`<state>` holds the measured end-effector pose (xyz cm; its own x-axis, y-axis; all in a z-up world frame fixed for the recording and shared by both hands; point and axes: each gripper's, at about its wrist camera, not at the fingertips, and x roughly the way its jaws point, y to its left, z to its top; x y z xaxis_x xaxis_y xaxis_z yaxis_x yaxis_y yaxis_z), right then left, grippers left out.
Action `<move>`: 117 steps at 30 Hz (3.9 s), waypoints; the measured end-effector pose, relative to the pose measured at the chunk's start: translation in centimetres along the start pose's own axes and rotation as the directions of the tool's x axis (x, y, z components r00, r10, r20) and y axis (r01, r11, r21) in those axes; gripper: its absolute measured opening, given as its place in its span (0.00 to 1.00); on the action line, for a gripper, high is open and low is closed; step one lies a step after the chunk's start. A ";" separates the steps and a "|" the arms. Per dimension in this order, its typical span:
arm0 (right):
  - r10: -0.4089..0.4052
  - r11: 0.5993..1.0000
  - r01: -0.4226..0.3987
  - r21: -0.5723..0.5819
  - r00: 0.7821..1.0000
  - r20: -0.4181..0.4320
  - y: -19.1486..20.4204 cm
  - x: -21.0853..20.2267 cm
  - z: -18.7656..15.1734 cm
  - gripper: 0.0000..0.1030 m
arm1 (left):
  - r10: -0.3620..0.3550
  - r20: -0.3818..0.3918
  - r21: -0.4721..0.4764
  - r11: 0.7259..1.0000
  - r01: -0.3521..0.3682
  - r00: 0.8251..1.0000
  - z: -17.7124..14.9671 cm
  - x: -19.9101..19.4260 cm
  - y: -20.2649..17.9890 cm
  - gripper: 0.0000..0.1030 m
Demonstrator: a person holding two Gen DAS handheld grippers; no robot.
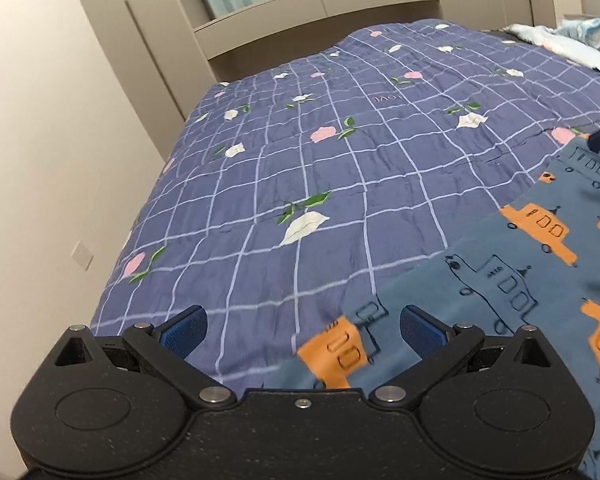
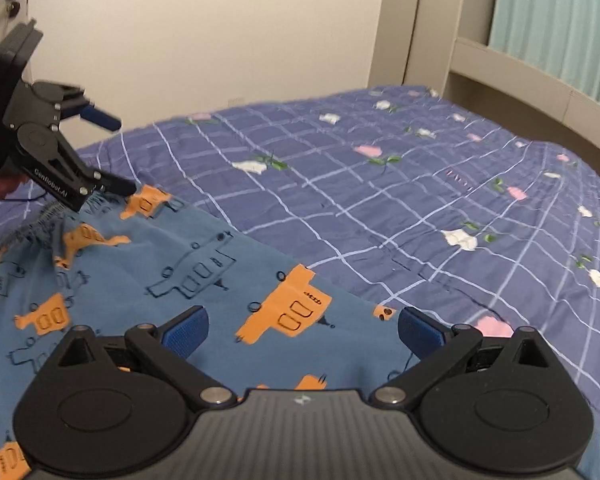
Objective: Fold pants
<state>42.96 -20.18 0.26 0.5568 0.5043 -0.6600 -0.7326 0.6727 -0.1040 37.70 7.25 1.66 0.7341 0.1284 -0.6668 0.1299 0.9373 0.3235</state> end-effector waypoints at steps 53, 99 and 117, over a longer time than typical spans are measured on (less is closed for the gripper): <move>-0.061 0.997 0.056 -0.055 0.993 -0.100 -3.3 7.1 6.0 0.00 | -0.278 -0.135 -0.217 0.945 0.246 0.951 1.0 5.1 9.3 0.00; -0.186 0.982 0.188 0.001 0.971 0.149 11.3 -14.9 -5.6 0.02 | -0.347 0.161 -0.049 0.932 0.359 0.924 -12.2 -15.9 2.9 0.01; -0.196 0.981 0.194 0.027 0.974 0.112 16.7 -17.5 -11.9 0.02 | -0.373 0.092 0.062 0.927 0.369 0.923 -18.7 -16.2 -0.8 0.00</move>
<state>16.31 -24.28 1.22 0.7298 0.4200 -0.5394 -0.5996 0.7723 -0.2099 13.22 10.46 -0.40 0.6906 -0.2614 -0.6743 0.4325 0.8966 0.0954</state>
